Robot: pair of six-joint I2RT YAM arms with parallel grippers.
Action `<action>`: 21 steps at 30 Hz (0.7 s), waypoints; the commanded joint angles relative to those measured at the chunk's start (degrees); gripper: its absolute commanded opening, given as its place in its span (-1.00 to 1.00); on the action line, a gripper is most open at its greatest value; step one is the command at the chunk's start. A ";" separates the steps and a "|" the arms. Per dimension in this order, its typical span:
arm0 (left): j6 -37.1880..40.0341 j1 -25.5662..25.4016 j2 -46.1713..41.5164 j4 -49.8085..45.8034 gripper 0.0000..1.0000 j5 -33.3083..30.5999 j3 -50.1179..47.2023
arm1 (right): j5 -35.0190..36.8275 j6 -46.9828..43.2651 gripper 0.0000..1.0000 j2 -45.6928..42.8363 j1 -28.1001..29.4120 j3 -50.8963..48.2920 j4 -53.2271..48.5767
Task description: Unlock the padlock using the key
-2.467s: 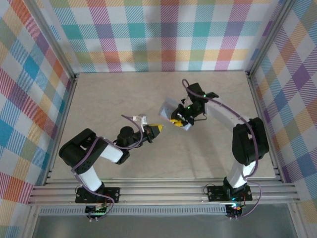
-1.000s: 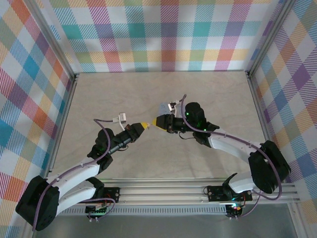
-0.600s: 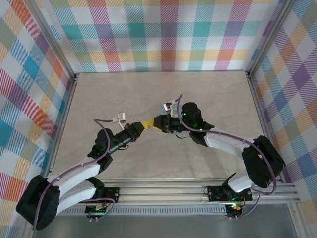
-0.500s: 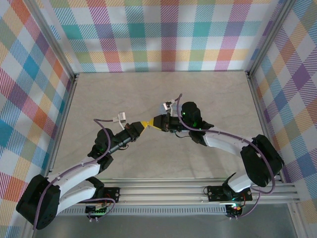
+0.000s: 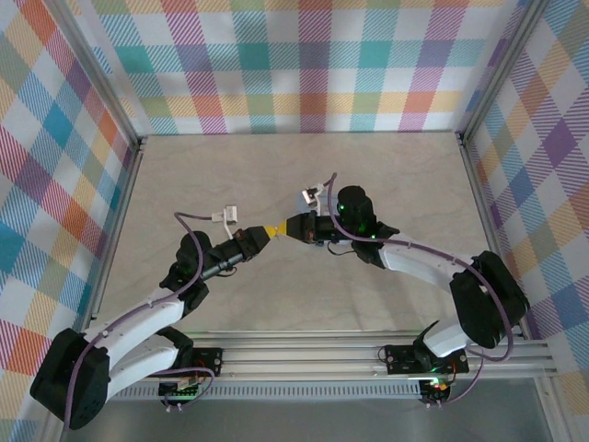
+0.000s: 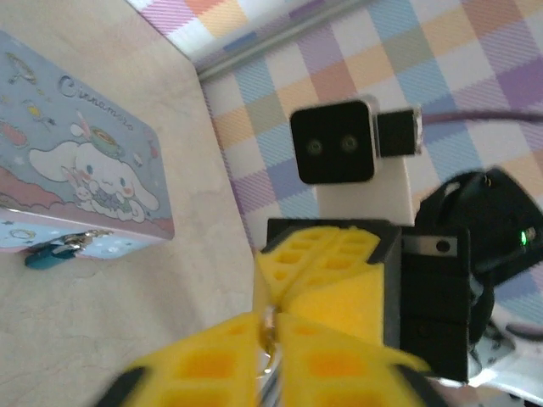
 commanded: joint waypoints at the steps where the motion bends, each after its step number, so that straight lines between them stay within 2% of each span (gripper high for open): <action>1: 5.46 2.47 -2.63 -2.82 -0.19 7.50 2.49 | -1.89 -11.97 -1.00 -3.63 -1.58 4.41 -12.84; 4: 6.39 5.59 -2.70 -2.26 -0.08 11.72 2.86 | -3.58 -19.18 -1.00 -4.85 -2.53 7.93 -23.25; 7: 7.53 6.56 -0.58 -0.64 -0.08 16.75 4.28 | -5.64 -23.43 -1.00 -5.21 -3.26 10.45 -29.63; 13: 4.65 6.47 4.92 9.10 -0.23 22.49 5.20 | -9.98 -24.78 -1.00 -4.98 -4.02 12.01 -31.41; 21: 4.64 5.90 7.34 11.06 -0.28 23.61 6.25 | -11.83 -25.04 -1.00 -3.99 -4.02 12.86 -32.10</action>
